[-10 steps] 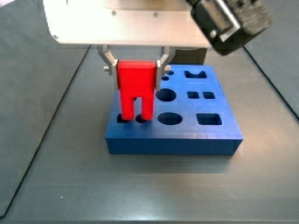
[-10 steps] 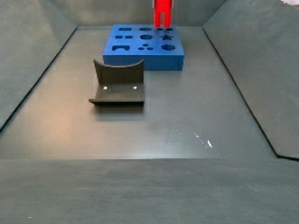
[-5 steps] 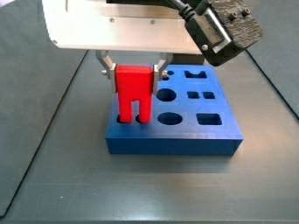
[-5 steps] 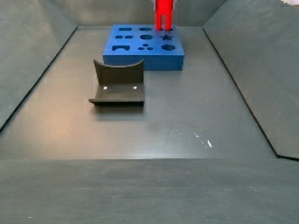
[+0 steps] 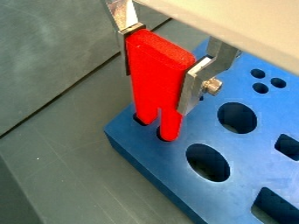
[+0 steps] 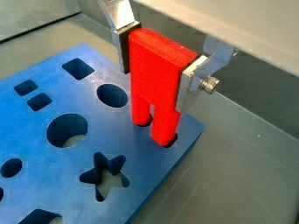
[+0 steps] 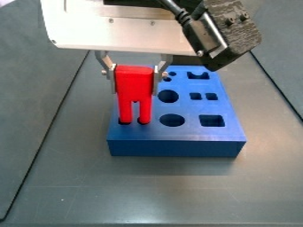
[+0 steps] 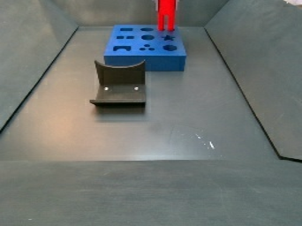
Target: Insert the square-circle object.
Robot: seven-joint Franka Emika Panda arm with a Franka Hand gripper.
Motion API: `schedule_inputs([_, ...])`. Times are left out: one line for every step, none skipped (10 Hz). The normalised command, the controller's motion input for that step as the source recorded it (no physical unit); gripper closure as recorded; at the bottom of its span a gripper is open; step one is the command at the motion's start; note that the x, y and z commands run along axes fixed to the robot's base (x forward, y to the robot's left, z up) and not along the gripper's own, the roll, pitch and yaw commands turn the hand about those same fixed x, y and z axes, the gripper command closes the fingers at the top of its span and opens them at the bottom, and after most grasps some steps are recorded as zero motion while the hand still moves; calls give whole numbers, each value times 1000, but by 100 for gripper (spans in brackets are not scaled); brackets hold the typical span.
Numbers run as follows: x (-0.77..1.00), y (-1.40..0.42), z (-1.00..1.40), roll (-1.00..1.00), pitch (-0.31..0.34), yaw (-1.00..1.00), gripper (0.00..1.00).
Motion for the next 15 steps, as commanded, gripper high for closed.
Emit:
schedule_inputs([0, -134, -963, 77, 39, -149, 100])
schedule_inputs([0, -177, -1000, 64, 11, -117, 100])
schedule_inputs([66, -86, -1000, 53, 37, -43, 100])
schedule_inputs([177, 0, -1000, 36, 27, -77, 100])
schedule_inputs([163, -11, -1000, 14, 0, 0, 100])
schedule_inputs([89, -23, -1000, 34, 0, 0, 100])
schedule_inputs([29, -20, -1000, 47, -4, 69, 100])
schedule_inputs([26, -31, -1000, 41, -1, 69, 100])
schedule_inputs([0, -40, -1000, 66, -7, 149, 100])
schedule_inputs([-23, -114, -1000, 93, -6, 297, 100])
schedule_inputs([-169, -89, -1000, 114, -19, 431, 100])
schedule_inputs([-100, 0, -1000, 76, 0, 343, 100])
schedule_inputs([-29, 0, -1000, 10, 0, 37, 100])
schedule_inputs([0, 0, -1000, 30, 7, -54, 100])
schedule_inputs([0, -20, -1000, 0, 0, -200, 100])
